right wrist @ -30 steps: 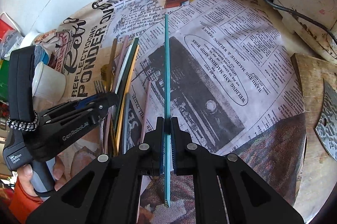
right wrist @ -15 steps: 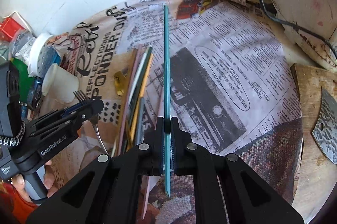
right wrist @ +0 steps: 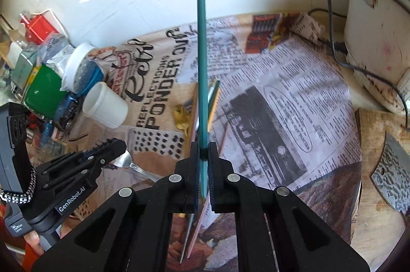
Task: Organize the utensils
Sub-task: 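Grasp the teal stick with the right tool while the left tool grasps a silver fork, then lift and carry the teal stick and fork over the white cup with both tools, then lower the fork and teal stick into the white cup and open both tools, then move both open tools back to the utensil pile, then grasp the pink stick with the right tool while the left tool grasps a brown chopstick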
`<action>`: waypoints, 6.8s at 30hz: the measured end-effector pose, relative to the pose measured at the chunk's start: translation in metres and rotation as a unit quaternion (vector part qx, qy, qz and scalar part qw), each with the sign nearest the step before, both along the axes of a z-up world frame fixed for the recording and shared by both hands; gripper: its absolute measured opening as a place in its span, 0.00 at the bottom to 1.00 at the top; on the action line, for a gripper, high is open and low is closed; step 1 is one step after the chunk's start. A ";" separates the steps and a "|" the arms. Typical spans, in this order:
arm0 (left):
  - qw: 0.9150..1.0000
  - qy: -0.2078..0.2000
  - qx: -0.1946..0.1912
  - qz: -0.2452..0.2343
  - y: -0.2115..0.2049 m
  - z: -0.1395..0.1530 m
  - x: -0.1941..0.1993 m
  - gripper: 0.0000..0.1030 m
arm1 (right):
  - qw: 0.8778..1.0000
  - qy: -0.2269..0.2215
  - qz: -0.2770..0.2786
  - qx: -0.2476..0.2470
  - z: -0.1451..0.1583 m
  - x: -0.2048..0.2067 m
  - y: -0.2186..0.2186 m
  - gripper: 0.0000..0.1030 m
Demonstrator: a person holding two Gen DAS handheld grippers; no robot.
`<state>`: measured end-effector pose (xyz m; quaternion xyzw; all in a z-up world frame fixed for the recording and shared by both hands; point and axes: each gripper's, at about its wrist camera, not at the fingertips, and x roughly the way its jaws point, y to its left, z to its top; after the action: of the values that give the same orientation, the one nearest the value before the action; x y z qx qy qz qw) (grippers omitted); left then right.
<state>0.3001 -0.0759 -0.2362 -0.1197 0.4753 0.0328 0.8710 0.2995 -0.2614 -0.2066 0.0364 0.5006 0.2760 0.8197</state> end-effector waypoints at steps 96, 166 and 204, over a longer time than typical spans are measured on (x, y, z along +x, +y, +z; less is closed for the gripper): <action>0.991 -0.095 0.083 0.050 0.204 0.073 -0.019 0.50 | 0.991 -0.117 0.058 -0.042 0.068 -0.022 0.210 0.28; 0.997 0.062 -0.041 0.021 0.040 -0.079 0.037 0.39 | 0.990 0.037 0.058 -0.121 -0.080 0.056 0.074 0.05; 0.990 0.114 -0.085 -0.014 0.006 -0.112 0.123 0.05 | 0.990 0.073 0.049 -0.109 -0.095 0.089 0.047 0.07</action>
<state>0.4227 -0.0697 -0.3480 -0.1820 0.5745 -0.0068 0.7980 0.3887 -0.2149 -0.3020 -0.0574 0.5874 0.2562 0.7655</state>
